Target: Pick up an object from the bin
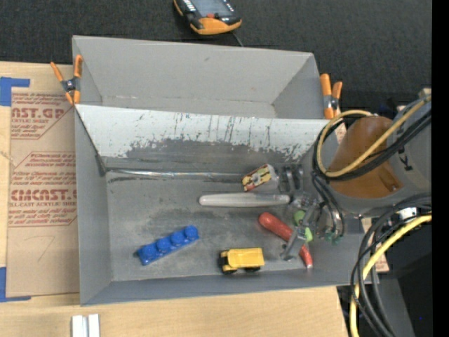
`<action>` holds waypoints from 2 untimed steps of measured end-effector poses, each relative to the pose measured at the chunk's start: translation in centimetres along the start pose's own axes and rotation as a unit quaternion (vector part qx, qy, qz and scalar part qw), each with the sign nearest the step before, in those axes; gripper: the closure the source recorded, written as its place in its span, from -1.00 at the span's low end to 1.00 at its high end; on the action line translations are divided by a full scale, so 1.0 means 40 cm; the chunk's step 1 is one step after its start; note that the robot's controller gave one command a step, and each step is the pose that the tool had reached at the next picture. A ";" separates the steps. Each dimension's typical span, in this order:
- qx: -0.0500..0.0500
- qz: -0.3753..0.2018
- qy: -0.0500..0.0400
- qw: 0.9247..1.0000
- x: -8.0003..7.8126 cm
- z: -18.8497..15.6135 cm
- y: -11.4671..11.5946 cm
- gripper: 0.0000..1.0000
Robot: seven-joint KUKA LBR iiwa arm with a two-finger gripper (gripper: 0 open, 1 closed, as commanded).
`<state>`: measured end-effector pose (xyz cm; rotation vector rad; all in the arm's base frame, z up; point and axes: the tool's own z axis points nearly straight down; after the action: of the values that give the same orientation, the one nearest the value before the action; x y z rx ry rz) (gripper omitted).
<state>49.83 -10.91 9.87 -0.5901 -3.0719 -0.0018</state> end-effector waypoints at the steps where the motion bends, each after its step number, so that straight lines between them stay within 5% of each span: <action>1: -0.001 -0.029 -0.009 1.000 -0.047 0.073 -0.010 -1.00; 2: -0.001 0.094 -0.003 0.996 -0.022 0.072 0.009 1.00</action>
Offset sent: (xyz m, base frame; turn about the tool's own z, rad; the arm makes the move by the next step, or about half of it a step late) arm 0.0088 -0.0005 -0.0287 0.1909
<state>50.73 -10.89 6.96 -0.8794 -3.0082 -0.0004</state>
